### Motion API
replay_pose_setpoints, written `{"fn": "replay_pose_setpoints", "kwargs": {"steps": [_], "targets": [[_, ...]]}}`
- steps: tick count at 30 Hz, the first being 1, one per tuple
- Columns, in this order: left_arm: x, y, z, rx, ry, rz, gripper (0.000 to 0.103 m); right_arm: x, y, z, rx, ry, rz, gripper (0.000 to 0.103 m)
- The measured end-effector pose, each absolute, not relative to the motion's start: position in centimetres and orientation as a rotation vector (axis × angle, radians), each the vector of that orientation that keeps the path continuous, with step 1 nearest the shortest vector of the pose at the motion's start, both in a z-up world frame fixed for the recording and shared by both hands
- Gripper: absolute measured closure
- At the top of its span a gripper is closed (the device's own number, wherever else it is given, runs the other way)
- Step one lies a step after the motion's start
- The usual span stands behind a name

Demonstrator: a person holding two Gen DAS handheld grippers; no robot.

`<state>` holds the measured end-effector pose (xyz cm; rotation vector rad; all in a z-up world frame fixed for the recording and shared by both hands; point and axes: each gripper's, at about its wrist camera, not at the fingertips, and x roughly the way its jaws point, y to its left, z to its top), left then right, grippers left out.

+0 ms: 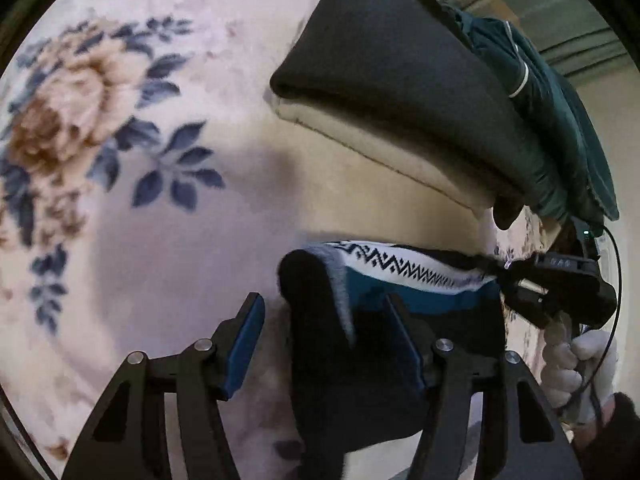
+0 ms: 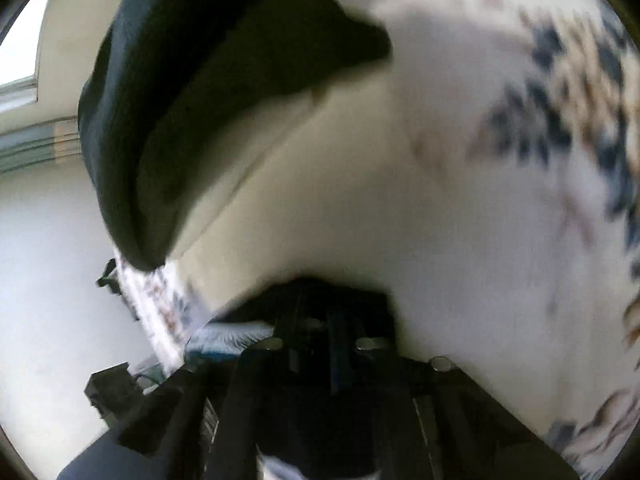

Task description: Fold small clothes

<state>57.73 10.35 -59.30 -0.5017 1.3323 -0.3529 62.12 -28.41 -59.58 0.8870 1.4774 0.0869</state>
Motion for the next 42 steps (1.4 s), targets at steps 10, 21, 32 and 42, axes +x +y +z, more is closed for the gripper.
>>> {"fn": "replay_pose_setpoints", "kwargs": {"steps": [10, 21, 32, 42], "targets": [[58.4, 11.0, -60.4, -0.612, 1.306, -0.409, 0.047, 62.2, -29.6, -57.1, 0.811, 1.384, 0.092, 0.049], [60.0, 8.4, -58.1, -0.429, 1.176, -0.459, 0.095, 59.4, -27.4, -58.9, 0.823, 1.426, 0.151, 0.099], [56.7, 10.6, -54.7, -0.409, 1.205, -0.4, 0.057, 60.0, -27.2, -56.6, 0.691, 1.501, 0.091, 0.053], [49.1, 6.8, -55.5, -0.244, 1.252, -0.339, 0.048, 49.5, -23.8, -52.7, 0.481, 1.502, 0.184, 0.053]]}}
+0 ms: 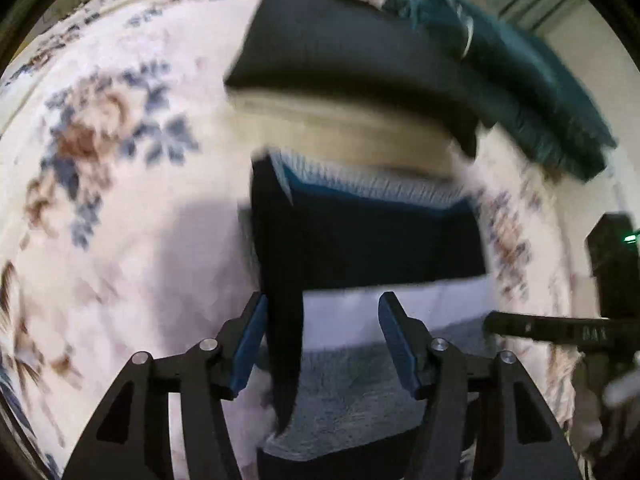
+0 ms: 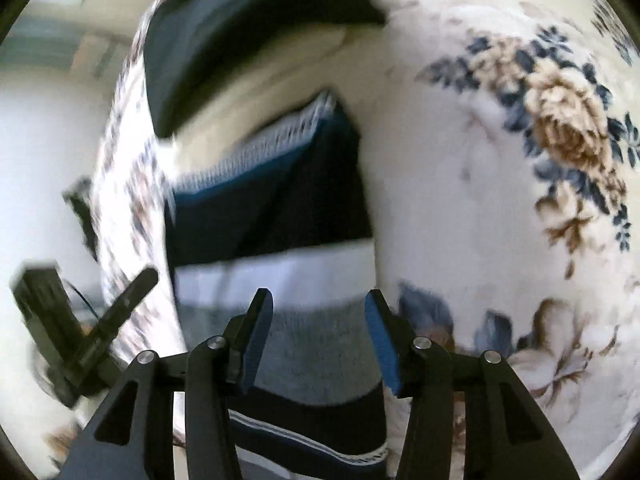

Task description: Fold small clothes

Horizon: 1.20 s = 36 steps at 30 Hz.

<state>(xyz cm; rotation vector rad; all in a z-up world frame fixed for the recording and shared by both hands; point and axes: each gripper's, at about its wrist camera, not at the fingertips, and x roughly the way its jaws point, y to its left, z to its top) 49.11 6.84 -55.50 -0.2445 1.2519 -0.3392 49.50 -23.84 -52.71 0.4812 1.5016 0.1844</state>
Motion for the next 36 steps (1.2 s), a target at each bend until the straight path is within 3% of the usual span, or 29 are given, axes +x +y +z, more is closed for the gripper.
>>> {"fn": "replay_pose_setpoints", "kwargs": {"steps": [3, 6, 10, 13, 18, 23, 29, 33, 34, 35, 36], "targets": [[48.9, 5.6, -58.4, -0.212, 1.322, -0.317, 0.048, 48.8, -20.2, -55.5, 0.309, 1.567, 0.148, 0.057], [48.8, 5.7, -59.5, -0.226, 1.334, -0.313, 0.039, 48.7, -19.2, -58.0, 0.233, 1.597, 0.065, 0.056], [49.1, 6.8, -59.7, -0.299, 1.343, -0.314, 0.037, 49.7, -19.2, -60.6, 0.316, 1.632, 0.005, 0.044], [48.5, 7.4, -57.1, -0.335, 1.321, -0.324, 0.039, 49.6, -20.4, -60.1, 0.478, 1.667, 0.034, 0.044], [45.9, 8.0, -55.9, -0.288, 1.316, -0.332, 0.039, 46.4, -22.5, -55.5, 0.614, 1.542, 0.115, 0.044], [45.7, 9.9, -56.5, -0.401, 1.348, -0.317, 0.039, 42.7, -22.0, -59.6, 0.605, 1.711, 0.111, 0.045], [53.5, 10.7, -56.2, -0.468, 1.286, -0.339, 0.039, 47.7, -26.0, -54.7, 0.752, 1.418, 0.172, 0.044], [59.2, 9.3, -59.9, -0.478, 1.36, -0.367, 0.039, 54.6, -27.1, -56.7, 0.757, 1.382, 0.183, 0.044], [60.0, 8.9, -60.7, -0.485, 1.363, -0.403, 0.041, 56.1, -26.5, -58.1, 0.771, 1.417, 0.186, 0.044], [60.4, 8.6, -60.9, -0.474, 1.352, -0.408, 0.054, 57.4, -25.8, -59.3, 0.784, 1.436, 0.203, 0.048], [60.5, 8.7, -60.9, -0.455, 1.335, -0.415, 0.07, 58.4, -25.2, -60.3, 0.792, 1.458, 0.24, 0.059]]}}
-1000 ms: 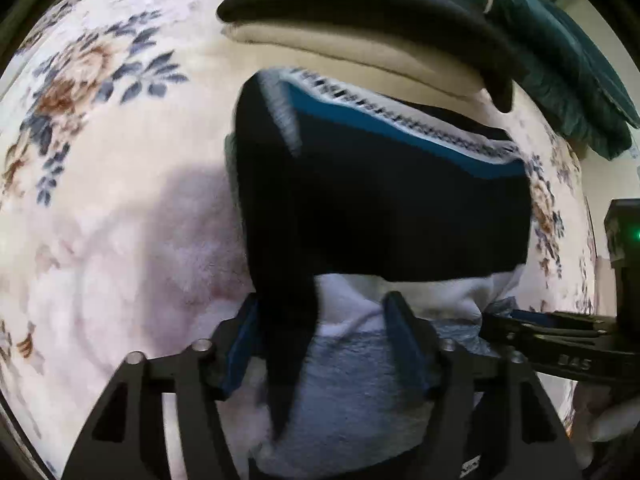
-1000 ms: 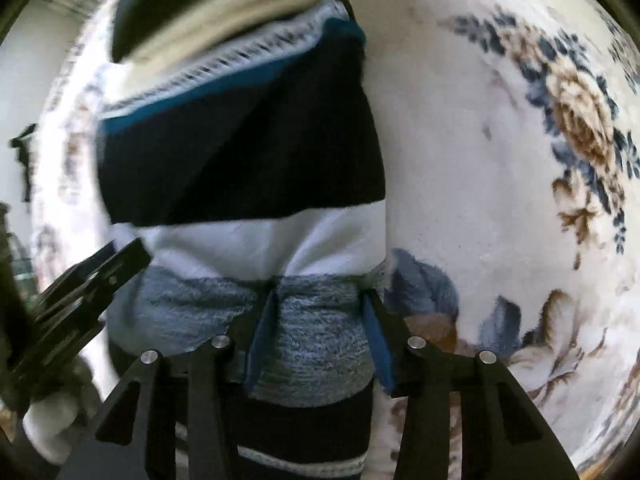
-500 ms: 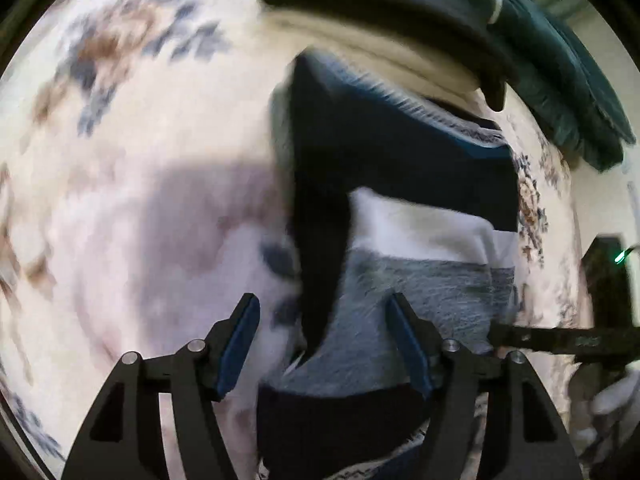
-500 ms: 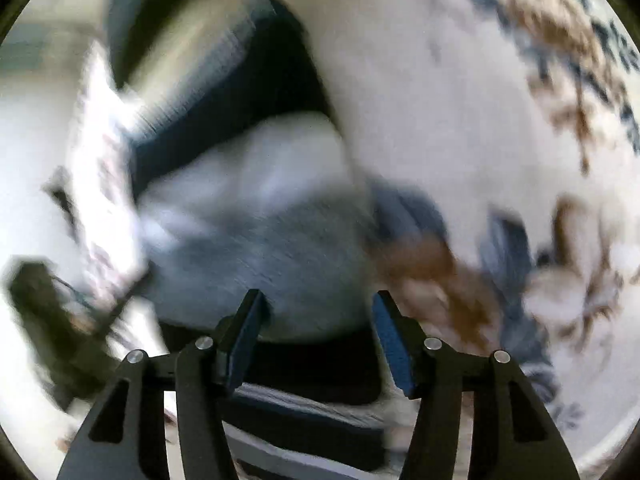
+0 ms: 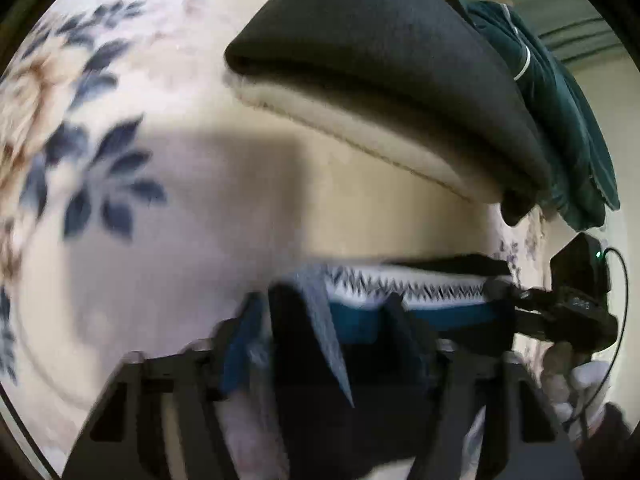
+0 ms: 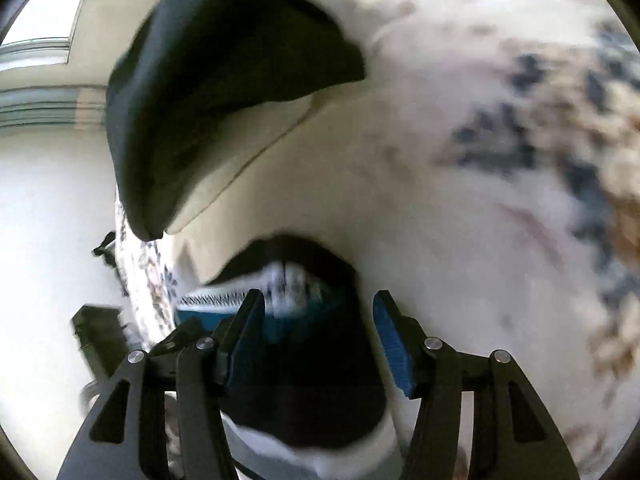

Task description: Fold small clothes

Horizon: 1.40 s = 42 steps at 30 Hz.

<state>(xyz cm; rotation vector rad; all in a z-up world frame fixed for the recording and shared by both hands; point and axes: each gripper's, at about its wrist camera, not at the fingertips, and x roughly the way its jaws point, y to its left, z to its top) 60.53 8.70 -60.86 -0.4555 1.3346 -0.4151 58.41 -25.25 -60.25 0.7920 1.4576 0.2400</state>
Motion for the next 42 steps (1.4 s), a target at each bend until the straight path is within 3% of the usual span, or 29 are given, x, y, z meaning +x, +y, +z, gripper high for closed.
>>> {"fn": "replay_pose_setpoints", "kwargs": {"steps": [1, 4, 9, 12, 13, 15, 16, 17, 25, 32, 37, 42], "targets": [[60.7, 8.5, -60.8, -0.446, 1.319, -0.441, 0.09, 58.9, -24.4, -60.6, 0.776, 1.463, 0.263, 0.098], [61.1, 8.2, -60.1, -0.423, 1.257, -0.47, 0.092, 61.3, -22.5, -60.0, 0.665, 1.412, 0.225, 0.098], [61.8, 9.1, -62.0, -0.497, 1.315, -0.456, 0.089, 63.8, -20.6, -62.7, 0.626, 1.442, 0.147, 0.098], [61.3, 9.3, -60.9, -0.547, 1.328, -0.438, 0.079, 63.9, -20.9, -62.3, 0.607, 1.463, 0.136, 0.095], [60.6, 9.8, -59.9, -0.546, 1.316, -0.432, 0.071, 63.8, -20.9, -61.9, 0.614, 1.473, 0.14, 0.09], [59.0, 10.4, -58.4, -0.583, 1.271, -0.47, 0.056, 63.2, -21.3, -60.7, 0.626, 1.483, 0.158, 0.077], [57.7, 11.4, -57.7, -0.612, 1.255, -0.476, 0.046, 61.6, -22.2, -59.3, 0.645, 1.469, 0.189, 0.06], [56.7, 12.1, -57.2, -0.625, 1.248, -0.47, 0.045, 60.7, -22.4, -58.4, 0.65, 1.46, 0.198, 0.05], [40.1, 17.5, -52.6, -0.647, 1.251, -0.343, 0.045, 46.9, -26.0, -54.1, 0.733, 1.531, 0.261, 0.05], [25.7, 17.7, -54.0, -0.714, 1.395, -0.225, 0.045, 31.4, -24.8, -52.9, 0.718, 1.672, 0.293, 0.05], [17.4, 15.8, -56.9, -0.59, 1.515, -0.145, 0.045, 21.3, -22.3, -55.4, 0.691, 1.766, 0.234, 0.05], [13.9, 12.9, -58.5, -0.353, 1.56, -0.069, 0.045, 13.2, -20.2, -60.1, 0.669, 1.858, 0.146, 0.05]]}}
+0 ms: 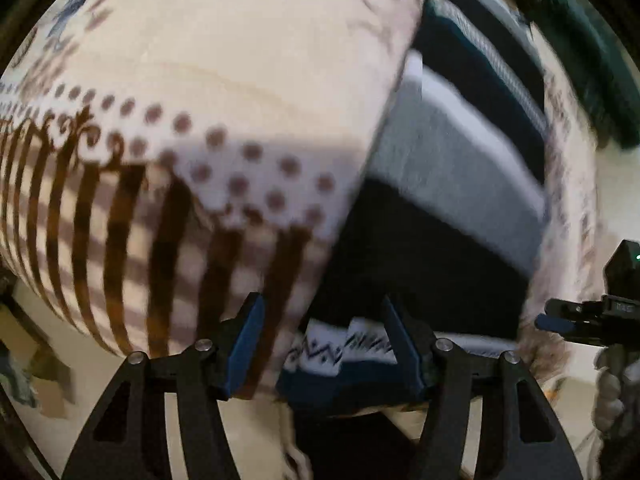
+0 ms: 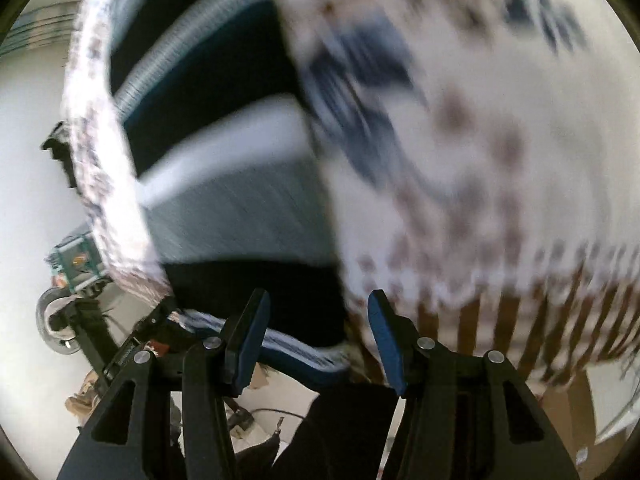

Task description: Fold small clothes

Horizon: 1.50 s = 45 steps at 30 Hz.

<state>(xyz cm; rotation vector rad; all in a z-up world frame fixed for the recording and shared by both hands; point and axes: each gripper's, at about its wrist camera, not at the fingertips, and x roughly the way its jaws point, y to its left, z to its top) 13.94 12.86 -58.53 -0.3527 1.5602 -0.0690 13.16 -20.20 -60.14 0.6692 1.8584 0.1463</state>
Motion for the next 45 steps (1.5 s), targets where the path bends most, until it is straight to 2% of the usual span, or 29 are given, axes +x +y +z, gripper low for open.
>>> {"fn": "replay_pose_setpoints", "kwargs": {"steps": [7, 21, 23, 24, 25, 26, 27, 31, 36, 39, 42, 43, 44, 45], "targets": [[14.0, 9.8, -59.3, -0.225, 1.531, -0.027, 0.045, 7.3, -18.0, -64.7, 0.653, 1.942, 0.131, 0.05], [12.3, 10.2, -60.4, -0.236, 1.507, -0.016, 0.045, 7.3, -13.7, -65.4, 0.592, 1.907, 0.173, 0.05], [12.2, 10.1, -60.4, -0.238, 1.505, -0.017, 0.045, 7.4, -13.1, -65.3, 0.583, 1.9, 0.182, 0.058], [12.1, 10.1, -60.3, -0.249, 1.495, -0.032, 0.047, 7.5, -13.1, -65.2, 0.583, 1.894, 0.192, 0.062], [11.9, 10.1, -60.0, -0.273, 1.479, -0.057, 0.057, 7.6, -13.0, -65.2, 0.583, 1.889, 0.203, 0.069], [11.7, 10.3, -59.9, -0.319, 1.458, -0.092, 0.09, 7.6, -12.7, -65.1, 0.584, 1.877, 0.215, 0.076], [11.6, 10.5, -60.0, -0.352, 1.454, -0.112, 0.093, 7.6, -12.5, -65.0, 0.591, 1.869, 0.223, 0.08], [10.4, 11.8, -59.6, -0.443, 1.424, -0.134, 0.094, 7.4, -11.5, -65.0, 0.587, 1.834, 0.232, 0.092], [9.4, 13.2, -59.6, -0.517, 1.434, -0.156, 0.093, 6.4, -10.5, -65.0, 0.561, 1.826, 0.231, 0.095], [10.0, 15.0, -59.2, -0.642, 1.448, -0.173, 0.086, 6.8, -10.4, -65.4, 0.611, 1.841, 0.234, 0.089], [9.9, 17.6, -59.1, -0.738, 1.387, -0.176, 0.066, 7.2, -11.1, -66.0, 0.747, 1.845, 0.256, 0.066], [9.9, 18.2, -59.4, -0.76, 1.388, -0.18, 0.055, 7.1, -11.4, -66.0, 0.795, 1.828, 0.271, 0.058], [9.9, 18.5, -59.8, -0.774, 1.395, -0.181, 0.047, 7.0, -11.6, -66.2, 0.827, 1.818, 0.277, 0.058], [10.1, 18.6, -60.4, -0.802, 1.404, -0.209, 0.046, 6.9, -11.8, -66.6, 0.859, 1.819, 0.276, 0.058]]}}
